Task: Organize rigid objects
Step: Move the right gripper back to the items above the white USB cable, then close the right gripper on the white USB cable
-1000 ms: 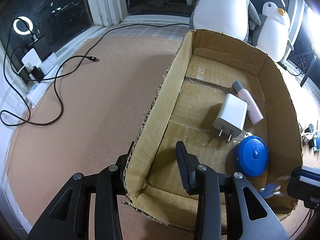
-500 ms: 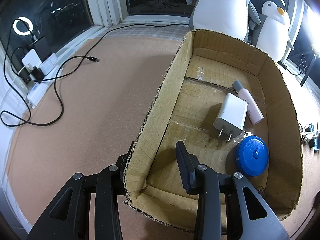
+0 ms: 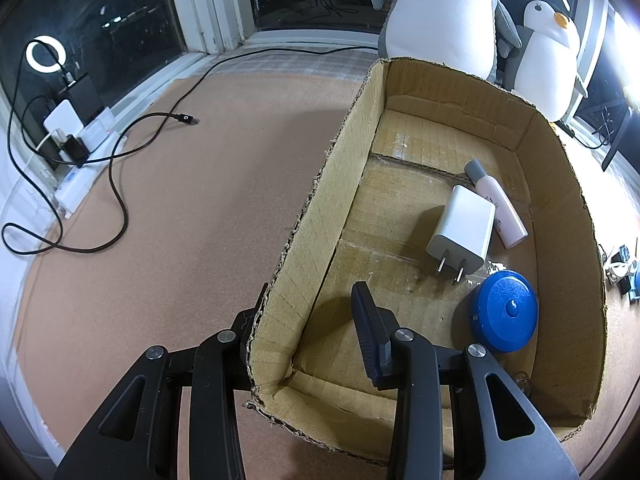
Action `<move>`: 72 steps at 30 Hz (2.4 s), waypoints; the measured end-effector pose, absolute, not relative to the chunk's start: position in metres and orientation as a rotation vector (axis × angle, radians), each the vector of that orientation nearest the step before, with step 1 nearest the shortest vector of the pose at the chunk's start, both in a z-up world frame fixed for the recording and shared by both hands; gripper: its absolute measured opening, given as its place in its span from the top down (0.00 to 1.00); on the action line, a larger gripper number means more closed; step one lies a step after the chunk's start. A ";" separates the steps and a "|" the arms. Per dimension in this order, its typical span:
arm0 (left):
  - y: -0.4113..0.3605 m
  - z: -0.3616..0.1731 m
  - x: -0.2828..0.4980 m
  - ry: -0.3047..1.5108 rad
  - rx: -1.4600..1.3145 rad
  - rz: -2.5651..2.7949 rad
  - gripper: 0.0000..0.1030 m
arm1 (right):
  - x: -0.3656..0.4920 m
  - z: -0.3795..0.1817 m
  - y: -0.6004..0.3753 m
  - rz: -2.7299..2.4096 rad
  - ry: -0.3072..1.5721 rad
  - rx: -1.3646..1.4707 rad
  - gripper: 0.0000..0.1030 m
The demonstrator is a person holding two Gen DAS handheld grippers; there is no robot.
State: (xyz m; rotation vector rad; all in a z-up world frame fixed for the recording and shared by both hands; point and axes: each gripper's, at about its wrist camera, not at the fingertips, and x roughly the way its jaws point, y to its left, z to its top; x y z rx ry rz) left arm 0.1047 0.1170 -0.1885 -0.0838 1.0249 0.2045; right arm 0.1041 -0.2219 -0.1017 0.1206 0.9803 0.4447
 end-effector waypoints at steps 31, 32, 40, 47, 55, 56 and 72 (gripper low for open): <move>0.117 -0.189 0.104 1.025 -0.077 0.209 0.64 | 0.156 -0.156 -0.266 0.447 1.114 0.114 0.34; 0.117 -0.189 0.105 1.026 -0.076 0.209 0.64 | 0.153 -0.156 -0.264 0.459 1.117 0.117 0.34; 0.117 -0.189 0.105 1.025 -0.077 0.210 0.64 | 0.134 -0.161 -0.242 0.555 1.171 0.110 0.35; 0.117 -0.189 0.105 1.025 -0.077 0.211 0.64 | 0.125 -0.160 -0.223 0.596 1.175 0.070 0.39; 0.117 -0.189 0.105 1.026 -0.077 0.211 0.64 | 0.149 -0.170 -0.219 0.520 1.183 -0.016 0.63; 0.117 -0.189 0.105 1.025 -0.077 0.211 0.64 | 0.151 -0.170 -0.218 0.523 1.185 -0.028 0.63; 0.116 -0.189 0.105 1.025 -0.076 0.212 0.64 | 0.157 -0.182 -0.201 0.519 1.219 -0.209 0.82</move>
